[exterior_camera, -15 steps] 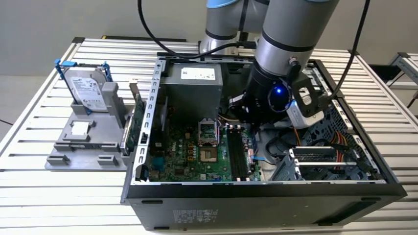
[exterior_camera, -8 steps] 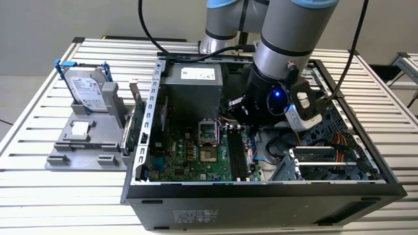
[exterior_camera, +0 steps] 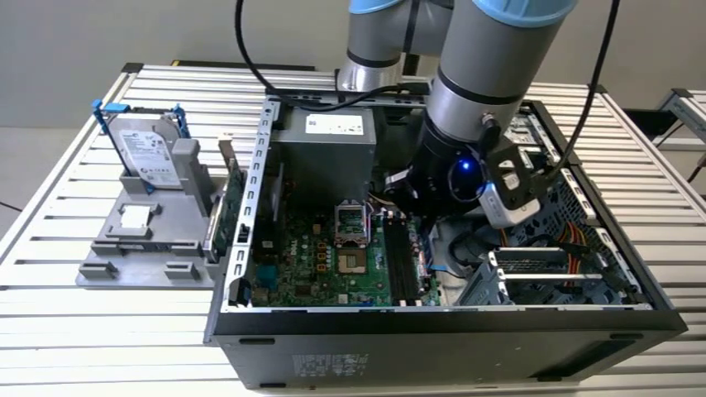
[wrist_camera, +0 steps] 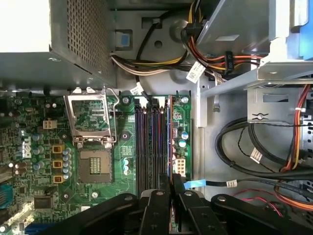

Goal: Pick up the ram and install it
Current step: 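Insert the ram into the slot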

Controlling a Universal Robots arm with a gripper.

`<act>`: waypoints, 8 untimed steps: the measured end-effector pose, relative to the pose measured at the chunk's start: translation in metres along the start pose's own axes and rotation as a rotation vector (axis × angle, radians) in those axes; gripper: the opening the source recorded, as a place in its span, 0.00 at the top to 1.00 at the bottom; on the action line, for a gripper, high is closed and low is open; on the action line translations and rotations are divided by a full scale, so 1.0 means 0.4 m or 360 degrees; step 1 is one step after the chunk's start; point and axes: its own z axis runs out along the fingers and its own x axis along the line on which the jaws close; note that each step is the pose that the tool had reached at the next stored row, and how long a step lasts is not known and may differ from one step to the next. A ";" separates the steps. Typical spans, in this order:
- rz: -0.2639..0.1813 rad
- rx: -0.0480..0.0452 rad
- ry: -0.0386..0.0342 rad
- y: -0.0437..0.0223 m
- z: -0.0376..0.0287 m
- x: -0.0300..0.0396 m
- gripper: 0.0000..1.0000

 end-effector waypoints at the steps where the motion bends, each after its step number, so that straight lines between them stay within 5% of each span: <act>1: 0.0000 0.0000 0.0000 0.000 0.002 0.000 1.00; 8: 0.0000 0.0000 0.0000 -0.001 0.018 0.000 1.00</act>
